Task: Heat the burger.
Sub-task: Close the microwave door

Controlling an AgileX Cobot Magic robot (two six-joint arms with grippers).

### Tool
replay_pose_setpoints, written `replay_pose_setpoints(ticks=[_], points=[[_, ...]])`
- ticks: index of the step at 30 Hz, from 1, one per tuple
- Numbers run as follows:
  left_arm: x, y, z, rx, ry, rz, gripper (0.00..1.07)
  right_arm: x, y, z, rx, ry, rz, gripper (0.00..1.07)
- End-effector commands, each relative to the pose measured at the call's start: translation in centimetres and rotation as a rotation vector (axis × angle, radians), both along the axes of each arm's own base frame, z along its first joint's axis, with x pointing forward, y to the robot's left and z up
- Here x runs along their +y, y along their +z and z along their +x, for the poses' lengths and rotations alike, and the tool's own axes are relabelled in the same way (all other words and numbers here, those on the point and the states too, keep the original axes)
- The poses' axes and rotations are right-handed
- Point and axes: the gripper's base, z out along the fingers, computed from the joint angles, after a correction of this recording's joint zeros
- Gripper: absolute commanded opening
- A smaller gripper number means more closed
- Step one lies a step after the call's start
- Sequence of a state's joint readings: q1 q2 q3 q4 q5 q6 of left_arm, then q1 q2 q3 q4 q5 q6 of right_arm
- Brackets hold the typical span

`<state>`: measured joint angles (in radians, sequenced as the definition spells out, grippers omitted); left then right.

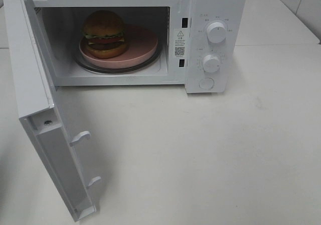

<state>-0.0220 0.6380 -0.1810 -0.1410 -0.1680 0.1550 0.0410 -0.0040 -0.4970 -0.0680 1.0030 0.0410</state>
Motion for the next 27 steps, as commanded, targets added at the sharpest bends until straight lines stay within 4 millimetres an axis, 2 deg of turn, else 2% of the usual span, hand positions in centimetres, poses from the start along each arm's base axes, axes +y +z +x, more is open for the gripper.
replay_pose_setpoints(ticks=[1,8,15,25,27], points=[[0.0,-0.2,1.0,-0.030,0.000,0.032,0.00,0.0,0.0,-0.3,-0.034,-0.004,-0.006,0.76],[-0.3,-0.9,2.3,-0.014,-0.021,-0.014,0.00,0.0,0.0,-0.3,-0.034,-0.004,-0.006,0.76],[-1.5,-2.0,4.1,0.005,-0.157,-0.031,0.00,0.0,0.0,-0.3,-0.034,-0.004,-0.006,0.76],[-2.5,-2.7,6.5,0.020,-0.251,-0.071,0.00,0.0,0.0,-0.3,-0.034,-0.004,-0.006,0.76],[-3.2,-2.9,7.3,0.035,-0.282,-0.091,0.00,0.0,0.0,-0.3,-0.034,-0.004,-0.006,0.76]])
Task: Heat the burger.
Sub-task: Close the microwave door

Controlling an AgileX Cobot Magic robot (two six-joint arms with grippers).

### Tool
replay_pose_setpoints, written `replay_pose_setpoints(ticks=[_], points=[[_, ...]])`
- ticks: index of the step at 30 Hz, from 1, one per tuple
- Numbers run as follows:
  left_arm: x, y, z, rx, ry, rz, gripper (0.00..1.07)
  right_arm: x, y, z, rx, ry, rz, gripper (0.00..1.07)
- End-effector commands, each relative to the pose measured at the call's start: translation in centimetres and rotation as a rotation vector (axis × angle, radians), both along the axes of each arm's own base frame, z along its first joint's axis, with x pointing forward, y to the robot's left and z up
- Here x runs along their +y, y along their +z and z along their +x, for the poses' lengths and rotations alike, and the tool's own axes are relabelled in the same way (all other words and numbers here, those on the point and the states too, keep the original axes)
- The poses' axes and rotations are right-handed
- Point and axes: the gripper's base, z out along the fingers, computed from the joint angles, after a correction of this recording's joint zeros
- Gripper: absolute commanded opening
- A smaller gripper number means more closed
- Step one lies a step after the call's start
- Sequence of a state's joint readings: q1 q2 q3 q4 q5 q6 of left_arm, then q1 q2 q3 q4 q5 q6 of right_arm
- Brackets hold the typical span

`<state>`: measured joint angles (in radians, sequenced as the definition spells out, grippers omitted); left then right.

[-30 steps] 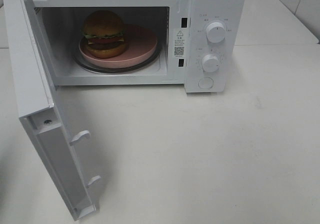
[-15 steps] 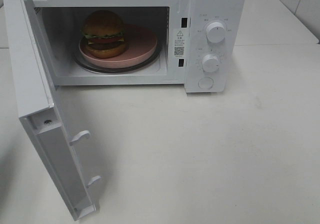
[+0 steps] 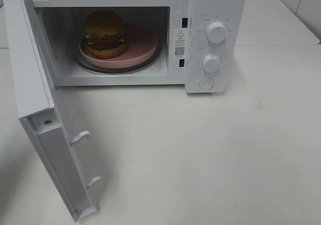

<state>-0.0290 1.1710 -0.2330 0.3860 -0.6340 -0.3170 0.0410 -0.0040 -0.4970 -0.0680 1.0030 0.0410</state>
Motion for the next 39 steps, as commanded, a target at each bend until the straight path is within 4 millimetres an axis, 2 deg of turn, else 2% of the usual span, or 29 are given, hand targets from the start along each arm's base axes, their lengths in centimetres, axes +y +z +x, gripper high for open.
replay_pose_setpoints(ticks=[1,5,12,18,20,23,26,28,31,33,39], points=[[-0.7,0.3,0.7,-0.016,-0.035,-0.023,0.00,0.0,0.0,-0.3,-0.034,-0.004,-0.006,0.76],[-2.5,0.0,1.8,0.011,-0.102,-0.039,0.00,0.0,0.0,-0.3,-0.034,-0.004,-0.006,0.76],[-3.5,-0.3,2.5,0.010,-0.098,-0.038,0.00,0.0,0.0,-0.3,-0.034,-0.004,-0.006,0.76],[-5.2,-0.7,3.5,0.019,-0.129,-0.036,0.00,0.0,0.0,-0.3,-0.034,-0.004,-0.006,0.76],[-6.6,-0.9,4.4,0.029,-0.143,-0.066,0.00,0.0,0.0,-0.3,-0.034,-0.004,-0.006,0.76],[-6.9,-0.9,4.6,0.030,-0.142,-0.074,0.00,0.0,0.0,-0.3,-0.034,-0.004,-0.006,0.76],[-8.1,-0.9,5.1,0.023,-0.150,-0.092,0.00,0.0,0.0,-0.3,-0.034,-0.004,-0.006,0.76],[-9.7,-0.8,5.8,0.010,-0.163,-0.077,0.00,0.0,0.0,-0.3,-0.034,-0.004,-0.006,0.76],[-10.2,-0.9,6.1,0.008,-0.161,-0.075,0.00,0.0,0.0,-0.3,-0.034,-0.004,-0.006,0.76],[-11.8,-0.8,6.8,0.003,-0.141,-0.084,0.00,0.0,0.0,-0.3,-0.034,-0.004,-0.006,0.76],[-13.7,-0.8,7.7,-0.001,-0.108,-0.083,0.00,0.0,0.0,-0.3,-0.034,-0.004,-0.006,0.76]])
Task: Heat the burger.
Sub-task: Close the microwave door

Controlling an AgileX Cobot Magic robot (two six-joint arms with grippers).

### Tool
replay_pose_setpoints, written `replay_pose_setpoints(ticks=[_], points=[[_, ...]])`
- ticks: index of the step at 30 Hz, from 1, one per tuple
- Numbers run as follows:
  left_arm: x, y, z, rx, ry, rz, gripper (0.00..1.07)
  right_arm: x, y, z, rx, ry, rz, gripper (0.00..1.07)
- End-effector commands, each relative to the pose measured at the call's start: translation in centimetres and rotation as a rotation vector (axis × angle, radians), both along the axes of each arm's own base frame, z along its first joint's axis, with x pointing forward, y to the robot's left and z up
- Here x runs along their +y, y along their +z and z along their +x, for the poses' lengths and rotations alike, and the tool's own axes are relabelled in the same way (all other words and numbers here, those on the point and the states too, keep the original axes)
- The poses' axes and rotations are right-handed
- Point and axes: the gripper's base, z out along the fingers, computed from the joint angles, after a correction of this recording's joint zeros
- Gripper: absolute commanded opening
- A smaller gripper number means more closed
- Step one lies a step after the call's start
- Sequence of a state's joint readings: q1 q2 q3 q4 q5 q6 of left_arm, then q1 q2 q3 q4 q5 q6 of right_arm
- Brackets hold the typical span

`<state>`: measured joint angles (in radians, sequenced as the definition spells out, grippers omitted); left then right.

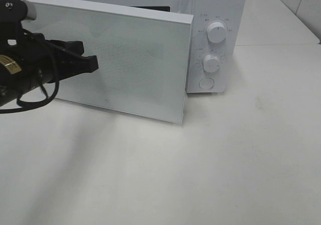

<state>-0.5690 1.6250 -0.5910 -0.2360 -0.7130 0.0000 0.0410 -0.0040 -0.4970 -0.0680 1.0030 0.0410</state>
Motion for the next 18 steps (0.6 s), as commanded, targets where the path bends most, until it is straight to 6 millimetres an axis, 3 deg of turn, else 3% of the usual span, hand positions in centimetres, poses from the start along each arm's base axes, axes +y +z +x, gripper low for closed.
replay_pose_setpoints(ticks=[1,8,18], points=[[-1.4,0.4,0.6,-0.027,0.022,-0.003,0.00,0.0,0.0,-0.3,-0.034,-0.004,-0.006,0.76],[-4.6,0.4,1.9,-0.055,0.020,-0.015,0.00,0.0,0.0,-0.3,-0.034,-0.004,-0.006,0.76],[-6.8,0.9,4.1,-0.080,0.023,-0.055,0.00,0.0,0.0,-0.3,-0.034,-0.004,-0.006,0.76]])
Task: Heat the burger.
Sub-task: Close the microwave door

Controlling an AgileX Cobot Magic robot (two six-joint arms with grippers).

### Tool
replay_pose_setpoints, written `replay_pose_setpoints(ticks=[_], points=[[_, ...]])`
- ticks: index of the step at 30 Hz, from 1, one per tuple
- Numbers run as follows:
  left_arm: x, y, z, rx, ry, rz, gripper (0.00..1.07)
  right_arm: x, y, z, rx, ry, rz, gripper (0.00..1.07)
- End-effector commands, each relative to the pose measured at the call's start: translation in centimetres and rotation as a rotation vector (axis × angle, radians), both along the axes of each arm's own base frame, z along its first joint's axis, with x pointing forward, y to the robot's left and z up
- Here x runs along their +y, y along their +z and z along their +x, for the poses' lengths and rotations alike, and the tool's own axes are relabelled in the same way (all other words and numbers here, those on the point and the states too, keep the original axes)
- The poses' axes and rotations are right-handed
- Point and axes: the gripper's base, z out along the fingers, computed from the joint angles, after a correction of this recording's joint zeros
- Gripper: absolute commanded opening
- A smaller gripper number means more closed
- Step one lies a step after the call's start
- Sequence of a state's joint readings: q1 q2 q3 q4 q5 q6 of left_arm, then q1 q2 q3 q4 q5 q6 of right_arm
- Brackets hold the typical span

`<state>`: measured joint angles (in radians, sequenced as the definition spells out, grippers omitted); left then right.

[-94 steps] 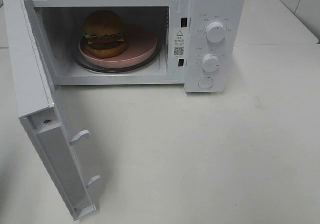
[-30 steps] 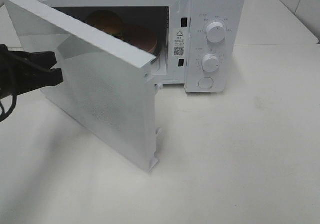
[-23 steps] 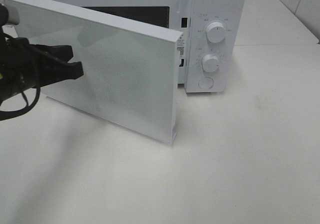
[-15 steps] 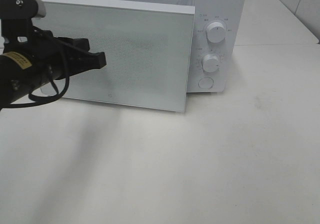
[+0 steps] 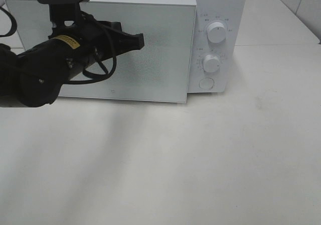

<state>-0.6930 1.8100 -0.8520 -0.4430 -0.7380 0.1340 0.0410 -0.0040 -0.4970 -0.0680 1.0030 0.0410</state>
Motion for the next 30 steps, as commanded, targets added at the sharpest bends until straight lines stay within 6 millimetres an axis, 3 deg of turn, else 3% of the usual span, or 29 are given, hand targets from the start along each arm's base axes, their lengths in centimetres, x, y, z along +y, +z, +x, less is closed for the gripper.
replay_pose_setpoints(ticks=[1,18,25,30], points=[[-0.9,0.7,1.0,-0.027,0.008,-0.029,0.00,0.0,0.0,-0.3,-0.034,-0.004,-0.006,0.76],[-3.0,0.9,4.7,-0.029,0.042,-0.089,0.00,0.0,0.0,-0.3,-0.034,-0.003,-0.005,0.76],[-3.4,1.2,4.5,-0.022,0.021,-0.079,0.00,0.0,0.0,-0.3,-0.034,-0.003,-0.005,0.76],[-3.9,1.7,2.9,0.077,-0.072,0.016,0.00,0.0,0.0,-0.3,-0.034,-0.003,-0.005,0.76]])
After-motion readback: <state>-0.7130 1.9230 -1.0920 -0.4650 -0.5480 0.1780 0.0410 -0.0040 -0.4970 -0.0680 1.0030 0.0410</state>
